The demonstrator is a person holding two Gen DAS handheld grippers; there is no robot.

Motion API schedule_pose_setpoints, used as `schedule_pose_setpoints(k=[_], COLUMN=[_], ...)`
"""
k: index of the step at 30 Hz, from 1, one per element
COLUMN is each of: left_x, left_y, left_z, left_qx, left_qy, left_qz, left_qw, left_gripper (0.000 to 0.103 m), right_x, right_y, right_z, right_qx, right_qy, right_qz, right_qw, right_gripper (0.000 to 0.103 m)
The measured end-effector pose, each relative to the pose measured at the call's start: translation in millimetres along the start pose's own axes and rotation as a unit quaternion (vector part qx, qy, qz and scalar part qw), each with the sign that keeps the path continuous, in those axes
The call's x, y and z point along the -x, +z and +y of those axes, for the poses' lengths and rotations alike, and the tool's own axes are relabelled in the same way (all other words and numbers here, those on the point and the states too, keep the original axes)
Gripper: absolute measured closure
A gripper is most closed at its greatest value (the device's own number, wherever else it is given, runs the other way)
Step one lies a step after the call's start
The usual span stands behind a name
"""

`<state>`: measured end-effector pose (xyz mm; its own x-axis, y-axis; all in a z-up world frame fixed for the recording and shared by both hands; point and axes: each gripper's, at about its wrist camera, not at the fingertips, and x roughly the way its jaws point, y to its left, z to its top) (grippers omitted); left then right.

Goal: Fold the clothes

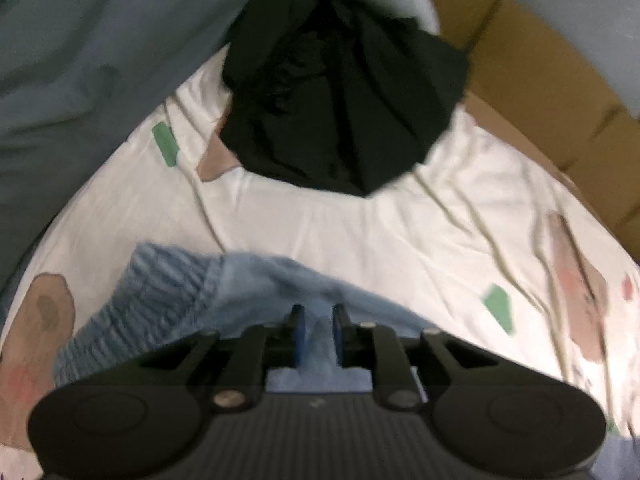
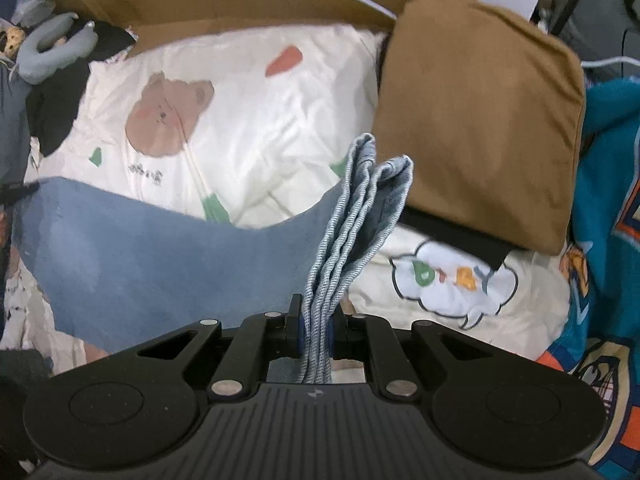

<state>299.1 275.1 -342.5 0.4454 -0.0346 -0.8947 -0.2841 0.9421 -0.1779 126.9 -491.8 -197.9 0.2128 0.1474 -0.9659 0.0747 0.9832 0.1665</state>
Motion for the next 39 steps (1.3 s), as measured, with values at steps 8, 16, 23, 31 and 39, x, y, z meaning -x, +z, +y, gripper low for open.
schedule_pose_setpoints(k=[8,16,23,31,39], left_x=[60.2,101.6,125.4,149.5,137.5], left_y=[-53.6,-109.9,-160.0,-183.3,-183.0], left_z=[-22.1,-39.9,-60.7,-77.7,-96.7], left_qx=[-0.047,-0.047,-0.047,-0.071,-0.108], left_qy=[-0.035,-0.080,-0.105,-0.082,-0.095], left_qz=[0.009,0.031,0.064,0.066,0.075], left_qw=[0.9983,0.9952,0.9914,0.9919,0.9867], left_gripper=[0.083,0.082,0.074,0.066,0.063], right_x=[44.2,89.6,115.5,125.3,129.4], right_y=[-2.4,-12.5,-19.3,-17.6,-23.3], right_z=[26.9,64.8,98.3,132.7,157.5], right_qx=[-0.024,-0.030,-0.036,-0.024,-0.011], right_qy=[0.022,0.073,0.124,0.153,0.155], right_qz=[-0.028,-0.064,-0.104,-0.123,-0.131], right_qw=[0.999,0.995,0.986,0.980,0.979], right_gripper=[0.094,0.094,0.094,0.094,0.094])
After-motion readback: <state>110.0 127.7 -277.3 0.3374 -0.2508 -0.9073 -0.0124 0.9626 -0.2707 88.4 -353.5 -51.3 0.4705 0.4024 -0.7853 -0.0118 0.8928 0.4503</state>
